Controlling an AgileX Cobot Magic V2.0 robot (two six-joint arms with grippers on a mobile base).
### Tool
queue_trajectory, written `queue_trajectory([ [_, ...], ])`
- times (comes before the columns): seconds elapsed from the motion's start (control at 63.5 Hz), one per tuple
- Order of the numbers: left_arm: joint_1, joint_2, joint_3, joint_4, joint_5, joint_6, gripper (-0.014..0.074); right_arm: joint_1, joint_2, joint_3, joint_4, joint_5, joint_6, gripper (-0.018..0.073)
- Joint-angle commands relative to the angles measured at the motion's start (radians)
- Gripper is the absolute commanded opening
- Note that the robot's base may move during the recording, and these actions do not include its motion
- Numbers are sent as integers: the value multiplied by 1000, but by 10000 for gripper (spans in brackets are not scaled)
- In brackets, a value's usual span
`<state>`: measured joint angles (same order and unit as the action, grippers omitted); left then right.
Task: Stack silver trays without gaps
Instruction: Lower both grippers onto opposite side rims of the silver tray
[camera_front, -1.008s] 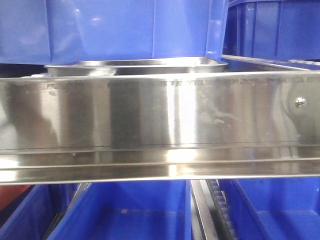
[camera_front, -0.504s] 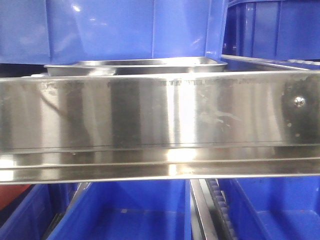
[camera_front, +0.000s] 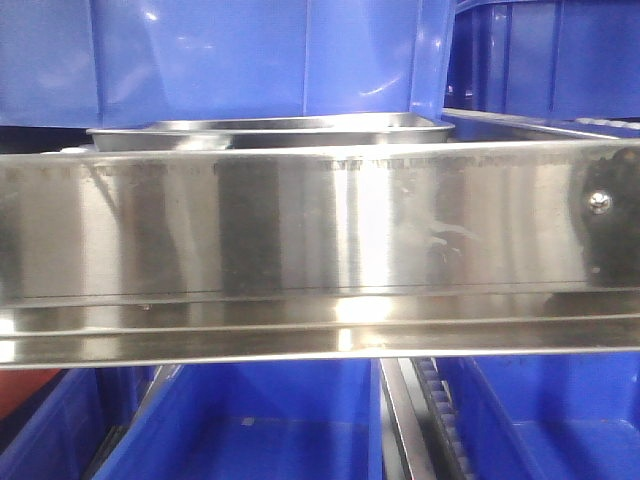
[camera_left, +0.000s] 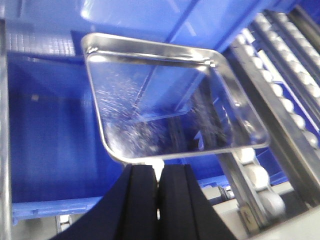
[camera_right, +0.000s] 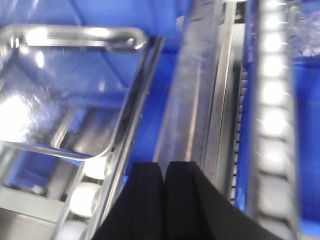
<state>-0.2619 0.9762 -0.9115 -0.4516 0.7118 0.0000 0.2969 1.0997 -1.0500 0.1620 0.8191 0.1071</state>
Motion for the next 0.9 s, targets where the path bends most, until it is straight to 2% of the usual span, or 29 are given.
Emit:
queue_trajectory([
  [0.0,-27,25,-9,-7,-61,0,-16,64,54,-9,-86,-52,47,-68],
  [0.11,-69,52,-11,36,-137,0,-16,146,138,-20,-183,-92,162,-68],
  [0.236,-96,107,-11,65,-178,0,-16,197,223,-70,-259,-79,278,-68],
  [0.346,-94,166,-19,79,-222,0,-16,203,284,-140,-256,-33,287,-68],
  [0.472,-92,224,-62,94,-222,0,-10,203,347,-230,-256,21,287,-68],
  [0.567,-92,259,-93,137,-215,0,41,203,388,-289,-258,38,287,-68],
  [0.693,-92,299,-133,197,-211,0,174,203,432,-341,-258,43,287,-68],
  [0.803,-92,331,-155,197,-194,0,253,203,462,-364,-258,60,287,-68],
  [0.882,-92,353,-170,201,-160,0,267,203,472,-364,-264,74,287,-68],
])
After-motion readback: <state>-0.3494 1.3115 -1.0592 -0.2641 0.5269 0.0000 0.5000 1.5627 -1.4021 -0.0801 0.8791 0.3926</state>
